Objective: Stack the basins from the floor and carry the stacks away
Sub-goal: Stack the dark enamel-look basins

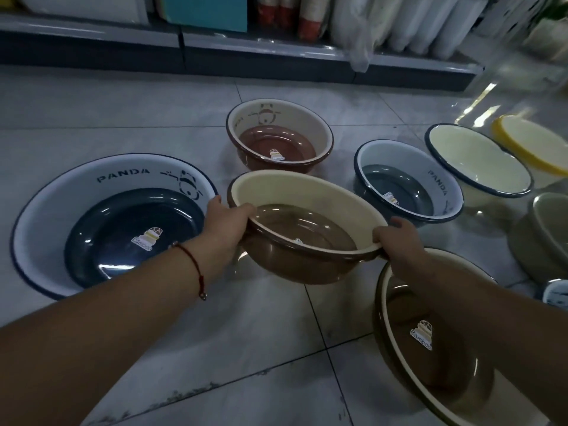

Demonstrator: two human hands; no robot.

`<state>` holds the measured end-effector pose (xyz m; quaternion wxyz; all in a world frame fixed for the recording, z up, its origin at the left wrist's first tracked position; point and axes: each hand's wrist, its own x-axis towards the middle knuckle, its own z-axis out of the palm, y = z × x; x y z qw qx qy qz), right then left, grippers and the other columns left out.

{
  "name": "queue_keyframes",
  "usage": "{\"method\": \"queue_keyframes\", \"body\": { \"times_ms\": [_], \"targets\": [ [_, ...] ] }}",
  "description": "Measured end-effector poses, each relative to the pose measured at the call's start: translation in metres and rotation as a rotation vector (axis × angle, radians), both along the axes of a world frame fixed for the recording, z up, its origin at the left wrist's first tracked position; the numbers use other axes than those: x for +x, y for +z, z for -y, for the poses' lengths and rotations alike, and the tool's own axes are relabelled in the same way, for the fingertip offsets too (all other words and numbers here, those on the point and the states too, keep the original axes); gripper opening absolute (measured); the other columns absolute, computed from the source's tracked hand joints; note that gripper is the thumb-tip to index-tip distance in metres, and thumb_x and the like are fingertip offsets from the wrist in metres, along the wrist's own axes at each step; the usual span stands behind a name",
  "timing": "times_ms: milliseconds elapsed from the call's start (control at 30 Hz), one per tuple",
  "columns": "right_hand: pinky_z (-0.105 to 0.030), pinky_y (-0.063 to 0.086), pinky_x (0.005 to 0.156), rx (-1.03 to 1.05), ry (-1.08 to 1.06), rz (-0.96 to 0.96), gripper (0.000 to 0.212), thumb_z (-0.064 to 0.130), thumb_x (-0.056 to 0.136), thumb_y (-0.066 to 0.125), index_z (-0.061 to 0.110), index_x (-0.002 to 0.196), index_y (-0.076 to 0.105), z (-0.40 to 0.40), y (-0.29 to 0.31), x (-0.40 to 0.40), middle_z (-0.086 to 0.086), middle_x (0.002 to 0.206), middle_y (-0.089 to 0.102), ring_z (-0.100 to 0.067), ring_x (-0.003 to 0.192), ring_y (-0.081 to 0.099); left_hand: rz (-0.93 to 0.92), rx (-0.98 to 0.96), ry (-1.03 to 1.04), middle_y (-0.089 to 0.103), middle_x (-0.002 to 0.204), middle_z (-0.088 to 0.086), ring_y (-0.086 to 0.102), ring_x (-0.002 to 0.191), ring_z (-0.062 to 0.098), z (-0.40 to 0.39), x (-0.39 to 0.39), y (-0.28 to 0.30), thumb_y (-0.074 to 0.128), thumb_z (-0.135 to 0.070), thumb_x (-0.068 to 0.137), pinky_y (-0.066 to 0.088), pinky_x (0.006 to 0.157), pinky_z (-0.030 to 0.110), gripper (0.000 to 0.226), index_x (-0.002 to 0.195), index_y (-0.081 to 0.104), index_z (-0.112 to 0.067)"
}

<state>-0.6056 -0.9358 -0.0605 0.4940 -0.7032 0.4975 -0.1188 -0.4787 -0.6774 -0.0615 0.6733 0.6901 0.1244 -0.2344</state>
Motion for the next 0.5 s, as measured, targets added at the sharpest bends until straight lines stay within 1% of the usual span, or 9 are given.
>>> {"method": "queue_keyframes", "body": {
  "times_ms": [33,67,100,133,233,333,367,400,500],
  "targets": [
    [-0.04,0.056,0.077,-0.005,-0.001,0.043,0.074,0.001,0.079,0.059,0.013,0.148,0.038,-0.005,0.006,0.004,-0.014,0.129,0.052,-0.032,0.102,0.061,-0.051,-0.058,0.027,0.064,0.106,0.011,0.066,0.086,0.026,-0.006,0.002,0.007,0.069,-0.016,0.084,0.059,0.069,0.036,0.052,0.131,0.049,-0.007],
    [-0.041,0.056,0.084,-0.005,-0.006,0.091,0.072,0.001,0.079,0.059,0.013,0.147,0.04,-0.008,0.012,0.009,-0.013,0.129,0.052,-0.03,0.105,0.06,-0.08,-0.105,0.04,0.066,0.096,0.013,0.066,0.078,0.024,-0.012,0.003,0.015,0.067,-0.014,0.087,0.059,0.063,0.034,0.032,0.116,0.057,-0.005],
    [-0.042,0.055,0.089,-0.012,-0.008,0.13,0.069,0.001,0.079,0.06,0.013,0.145,0.042,-0.011,0.018,0.014,-0.011,0.127,0.053,-0.028,0.105,0.058,-0.091,-0.126,0.048,0.066,0.089,0.013,0.066,0.074,0.023,-0.018,0.005,0.022,0.065,-0.012,0.09,0.059,0.06,0.033,0.017,0.105,0.06,-0.006],
    [-0.042,0.055,0.09,-0.026,-0.005,0.156,0.067,0.001,0.079,0.061,0.013,0.143,0.045,-0.015,0.024,0.019,-0.009,0.124,0.053,-0.026,0.104,0.057,-0.081,-0.135,0.046,0.067,0.088,0.012,0.066,0.074,0.022,-0.025,0.006,0.03,0.064,-0.012,0.091,0.06,0.059,0.033,0.013,0.101,0.061,-0.007],
    [-0.036,0.054,0.077,-0.042,0.016,0.239,0.064,0.004,0.075,0.061,0.014,0.137,0.052,-0.029,0.038,0.034,-0.009,0.123,0.058,-0.026,0.104,0.058,0.027,-0.12,0.012,0.069,0.088,0.011,0.068,0.073,0.02,-0.05,0.015,0.045,0.066,-0.017,0.091,0.058,0.056,0.028,0.019,0.108,0.063,-0.007],
    [-0.025,0.048,0.065,0.001,0.08,0.274,0.062,-0.001,0.08,0.059,0.012,0.14,0.049,-0.05,0.044,0.053,-0.008,0.122,0.058,-0.021,0.098,0.057,0.108,-0.067,-0.008,0.073,0.083,0.01,0.07,0.069,0.02,-0.085,0.023,0.055,0.068,-0.02,0.09,0.061,0.065,0.033,0.021,0.106,0.065,-0.008],
    [-0.023,0.047,0.064,0.016,0.125,0.278,0.063,-0.003,0.082,0.058,0.012,0.142,0.047,-0.06,0.045,0.06,-0.008,0.121,0.056,-0.021,0.098,0.057,0.119,-0.052,0.004,0.073,0.083,0.011,0.071,0.069,0.02,-0.1,0.027,0.056,0.069,-0.019,0.089,0.061,0.068,0.035,0.021,0.106,0.066,-0.008],
    [-0.023,0.047,0.064,0.024,0.178,0.283,0.064,-0.005,0.082,0.057,0.013,0.142,0.045,-0.072,0.046,0.067,-0.007,0.121,0.055,-0.021,0.1,0.057,0.13,-0.037,0.025,0.074,0.082,0.01,0.071,0.068,0.019,-0.115,0.03,0.055,0.069,-0.017,0.088,0.061,0.067,0.034,0.021,0.106,0.066,-0.007],
    [-0.025,0.05,0.067,-0.011,0.298,0.291,0.065,-0.005,0.08,0.058,0.015,0.14,0.047,-0.115,0.044,0.087,-0.007,0.122,0.055,-0.021,0.102,0.059,0.146,0.039,0.121,0.069,0.074,0.008,0.068,0.06,0.017,-0.158,0.036,0.049,0.066,-0.013,0.089,0.058,0.056,0.028,0.013,0.101,0.066,-0.007]
  ]
}}
